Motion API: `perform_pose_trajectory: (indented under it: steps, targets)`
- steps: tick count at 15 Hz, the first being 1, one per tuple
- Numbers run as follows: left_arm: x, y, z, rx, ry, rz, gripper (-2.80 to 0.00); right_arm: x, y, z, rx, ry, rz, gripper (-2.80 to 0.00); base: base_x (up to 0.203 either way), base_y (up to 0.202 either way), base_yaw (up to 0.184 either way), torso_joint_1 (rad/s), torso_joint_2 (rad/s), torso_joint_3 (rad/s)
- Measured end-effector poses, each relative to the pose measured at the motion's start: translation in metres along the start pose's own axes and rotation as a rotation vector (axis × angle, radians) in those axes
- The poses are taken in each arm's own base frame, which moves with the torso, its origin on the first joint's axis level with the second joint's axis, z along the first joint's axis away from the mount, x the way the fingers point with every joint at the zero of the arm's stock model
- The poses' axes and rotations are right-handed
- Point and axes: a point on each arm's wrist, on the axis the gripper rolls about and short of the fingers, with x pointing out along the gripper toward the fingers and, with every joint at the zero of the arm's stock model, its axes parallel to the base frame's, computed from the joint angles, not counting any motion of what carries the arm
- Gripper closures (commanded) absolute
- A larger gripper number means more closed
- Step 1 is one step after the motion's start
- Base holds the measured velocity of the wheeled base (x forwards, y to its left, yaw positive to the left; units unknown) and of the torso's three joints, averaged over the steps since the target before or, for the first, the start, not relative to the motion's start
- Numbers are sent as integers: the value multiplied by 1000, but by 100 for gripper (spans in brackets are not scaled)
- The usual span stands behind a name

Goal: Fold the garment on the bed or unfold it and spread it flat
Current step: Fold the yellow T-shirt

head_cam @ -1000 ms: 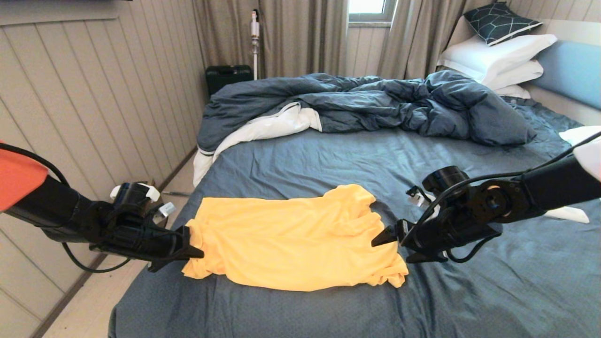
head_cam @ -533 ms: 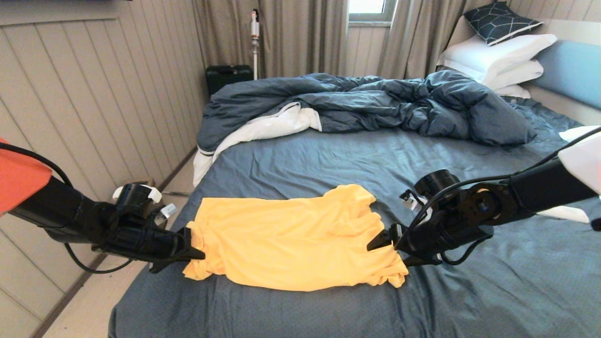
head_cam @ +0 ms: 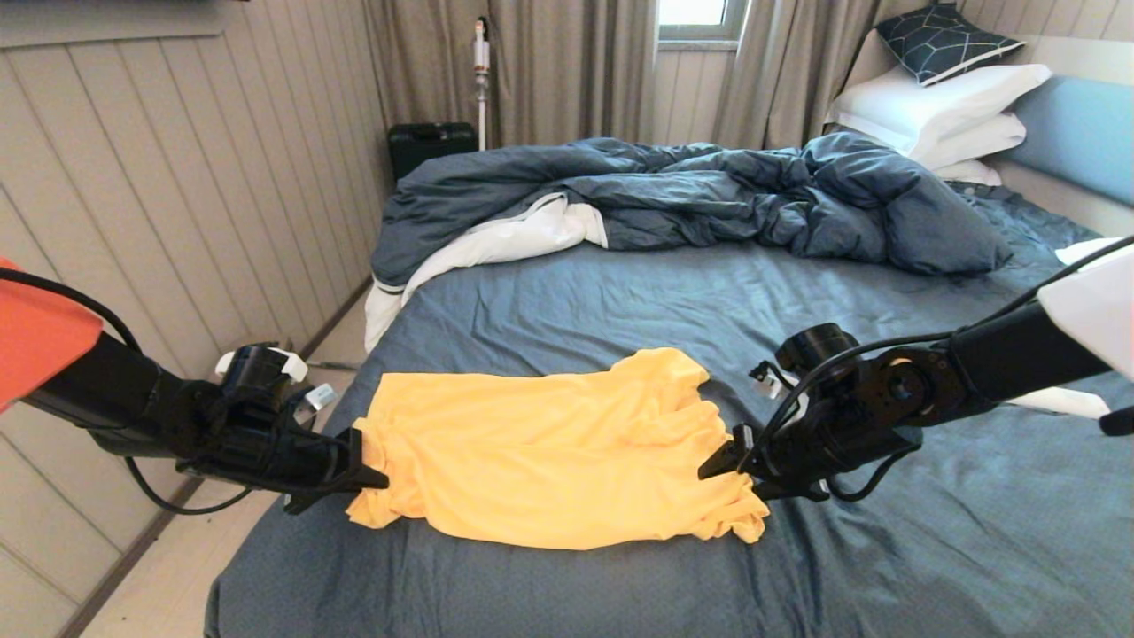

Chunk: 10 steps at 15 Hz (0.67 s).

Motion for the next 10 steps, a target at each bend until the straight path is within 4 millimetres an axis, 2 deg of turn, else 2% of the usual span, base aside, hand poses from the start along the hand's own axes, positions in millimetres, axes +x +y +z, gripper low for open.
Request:
perform_pose_trajectory:
  steps: [10]
  targets:
    - [-2, -1, -6, -11, 13, 2, 0, 0, -1, -2, 3, 7, -3, 0, 0, 0, 0, 0, 0, 0]
